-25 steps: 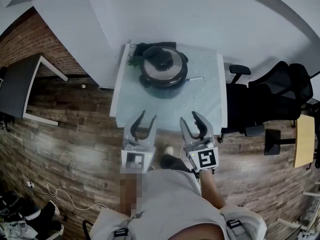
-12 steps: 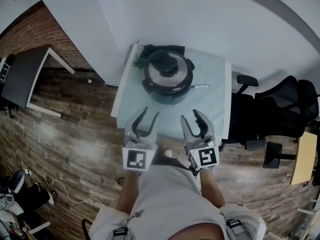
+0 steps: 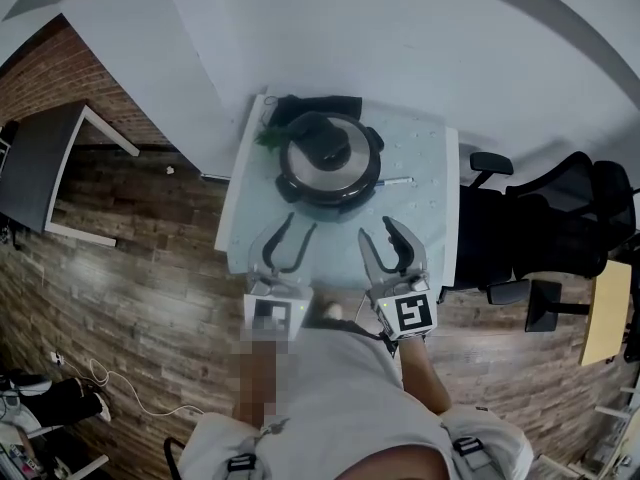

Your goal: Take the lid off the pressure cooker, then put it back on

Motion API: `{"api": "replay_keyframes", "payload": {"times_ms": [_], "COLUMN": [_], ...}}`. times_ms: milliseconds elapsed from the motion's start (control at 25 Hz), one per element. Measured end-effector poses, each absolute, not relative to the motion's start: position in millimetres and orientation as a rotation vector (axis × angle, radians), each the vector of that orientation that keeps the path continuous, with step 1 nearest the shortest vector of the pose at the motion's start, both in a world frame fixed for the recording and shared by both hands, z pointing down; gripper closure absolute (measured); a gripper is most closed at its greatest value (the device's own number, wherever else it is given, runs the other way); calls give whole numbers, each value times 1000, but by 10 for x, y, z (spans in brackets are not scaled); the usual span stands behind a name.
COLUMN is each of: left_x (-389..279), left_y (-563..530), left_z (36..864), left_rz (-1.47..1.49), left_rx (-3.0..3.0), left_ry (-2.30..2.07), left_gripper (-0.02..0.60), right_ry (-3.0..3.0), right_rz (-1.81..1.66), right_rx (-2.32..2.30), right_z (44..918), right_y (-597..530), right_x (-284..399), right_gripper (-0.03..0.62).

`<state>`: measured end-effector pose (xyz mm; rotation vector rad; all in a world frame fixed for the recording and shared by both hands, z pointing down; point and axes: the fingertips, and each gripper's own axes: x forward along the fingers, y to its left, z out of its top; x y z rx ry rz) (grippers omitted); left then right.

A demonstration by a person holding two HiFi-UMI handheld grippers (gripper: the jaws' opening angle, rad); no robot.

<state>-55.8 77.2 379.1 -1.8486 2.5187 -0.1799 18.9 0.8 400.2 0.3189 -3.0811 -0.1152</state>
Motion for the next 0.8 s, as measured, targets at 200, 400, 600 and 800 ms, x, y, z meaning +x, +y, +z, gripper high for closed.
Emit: {"api": "replay_keyframes", "payload": {"times_ms": [200,400,600,800], "left_x": [-811,-1101,-1353,-1551], "left_y": [555,336,162,-13], "left_z": [3816,3863,3915,3992], "left_rz": [-174,-193,-202,-213], "left_rx": [-1903,-1965,-2040,-2118], "left_ry": [2488,2459,2409,2368], "left_gripper": [433,425,425,409], "right_ry": [-3071,-3033,-3001,-2950], "right_rz": [-124,-103,-89,-75], "right_rx": [368,421,473,522], "right_z": [3989,4043,4087,4177], "right_y": [-165,-341,-471,-581], "right_x": [-38,-294,-513,-677], "right_gripper": [414,414,414,414]}}
